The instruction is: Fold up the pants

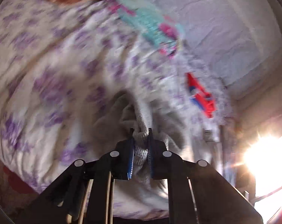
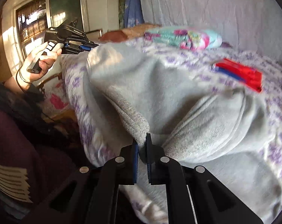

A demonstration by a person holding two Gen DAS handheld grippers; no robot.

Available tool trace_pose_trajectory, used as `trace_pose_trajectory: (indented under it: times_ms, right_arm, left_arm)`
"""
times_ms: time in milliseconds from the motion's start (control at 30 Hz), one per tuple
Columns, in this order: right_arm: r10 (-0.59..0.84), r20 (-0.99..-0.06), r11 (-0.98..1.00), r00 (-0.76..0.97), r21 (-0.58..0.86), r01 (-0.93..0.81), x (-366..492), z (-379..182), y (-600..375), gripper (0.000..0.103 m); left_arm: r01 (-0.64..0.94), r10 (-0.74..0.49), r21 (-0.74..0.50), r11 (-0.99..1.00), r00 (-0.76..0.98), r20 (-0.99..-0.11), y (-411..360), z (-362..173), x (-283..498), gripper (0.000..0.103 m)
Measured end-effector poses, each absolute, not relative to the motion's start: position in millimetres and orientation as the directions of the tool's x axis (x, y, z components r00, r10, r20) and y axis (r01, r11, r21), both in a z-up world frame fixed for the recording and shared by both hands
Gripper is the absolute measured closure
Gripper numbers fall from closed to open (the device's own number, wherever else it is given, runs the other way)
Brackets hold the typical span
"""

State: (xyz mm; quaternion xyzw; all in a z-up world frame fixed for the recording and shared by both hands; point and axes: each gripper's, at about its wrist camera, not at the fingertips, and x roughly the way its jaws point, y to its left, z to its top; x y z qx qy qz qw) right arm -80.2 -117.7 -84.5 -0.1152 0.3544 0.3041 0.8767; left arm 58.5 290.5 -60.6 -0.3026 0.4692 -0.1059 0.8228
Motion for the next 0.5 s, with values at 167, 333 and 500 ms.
trace_pose_trajectory:
  times_ms: [167,333,500]
  right_arm:
    - [0.428,-0.712,0.798,0.556,0.009,-0.603,-80.4,-95.7,-113.4,0.089]
    - [0.359,-0.61,0.875,0.707,-0.044,-0.482,-90.4,-42.2,-137.6,0.027]
    - [0.199,-0.559,0.971,0.805,0.001,-0.239,-35.9,20.9,-175.2,0.003]
  left_arm:
    - [-0.141,-0.406,-0.56,0.816,0.55,-0.73,304.5,-75.7,51.1,0.076]
    - [-0.005,-0.335,-0.445,0.895,0.651,-0.681,284.2,3.7,23.6,0.078]
    - [0.205,-0.427,-0.393,0.896,0.64,-0.639,208.2,44.1,19.4,0.066]
